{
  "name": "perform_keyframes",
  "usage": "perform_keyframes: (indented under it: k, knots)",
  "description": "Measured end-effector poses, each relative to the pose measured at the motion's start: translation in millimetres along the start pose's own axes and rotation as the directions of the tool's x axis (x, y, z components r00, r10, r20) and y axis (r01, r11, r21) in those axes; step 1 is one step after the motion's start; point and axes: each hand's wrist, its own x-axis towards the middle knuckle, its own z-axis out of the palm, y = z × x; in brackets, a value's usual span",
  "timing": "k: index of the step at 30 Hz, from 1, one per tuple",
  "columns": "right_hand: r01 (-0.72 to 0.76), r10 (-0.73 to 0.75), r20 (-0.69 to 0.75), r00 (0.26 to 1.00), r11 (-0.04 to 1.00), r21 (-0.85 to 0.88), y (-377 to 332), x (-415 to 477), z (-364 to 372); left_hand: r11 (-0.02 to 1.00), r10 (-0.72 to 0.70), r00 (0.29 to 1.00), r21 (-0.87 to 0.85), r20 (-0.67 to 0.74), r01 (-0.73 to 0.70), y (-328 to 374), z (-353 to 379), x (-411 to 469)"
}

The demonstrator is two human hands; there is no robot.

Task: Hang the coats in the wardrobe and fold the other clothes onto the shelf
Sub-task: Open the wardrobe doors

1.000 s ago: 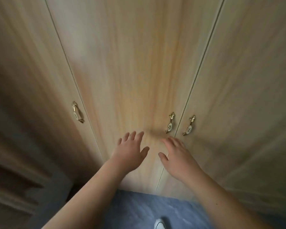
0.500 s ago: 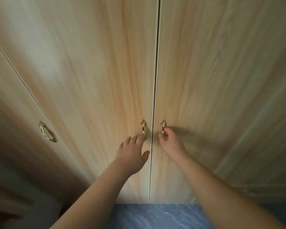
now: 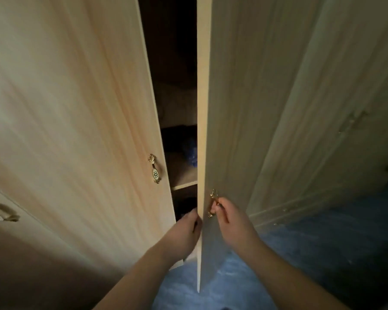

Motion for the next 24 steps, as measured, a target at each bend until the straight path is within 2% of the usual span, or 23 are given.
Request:
perform_keyframes:
  k: [5, 8, 13, 18, 24]
  knots:
    - [-0.148, 0.148, -0.051, 0.988, 0.989, -0.010, 26.3, -59.5, -43.1, 0.990, 0.141, 0.987, -0.002, 0.083, -0.141, 37.6, 58.6, -19.8]
    - [-0.212, 0.217, -0.099, 0.971, 0.976, 0.059, 43.8, -86.6, -69.8, 0.981, 0.182, 0.969, 0.035, 0.166, -0.191, 56.3, 79.9, -15.4]
    - [-0.226, 0.245, -0.155, 0.957, 0.965, 0.132, 79.8, -118.4, -113.1, 0.965, 0.230, 0.939, 0.067, 0.254, -0.255, 102.5, 115.8, 2.7]
    - [-0.227, 0.253, -0.140, 0.957, 0.957, 0.179, 109.3, -142.1, -159.3, 0.957, 0.258, 0.940, 0.077, 0.225, -0.281, 158.0, 168.6, 10.3]
    - [-0.273, 0.311, -0.160, 0.937, 0.936, 0.223, 146.3, -162.8, -203.6, 0.936, 0.256, 0.884, 0.128, 0.390, -0.327, 192.3, 221.8, 3.1]
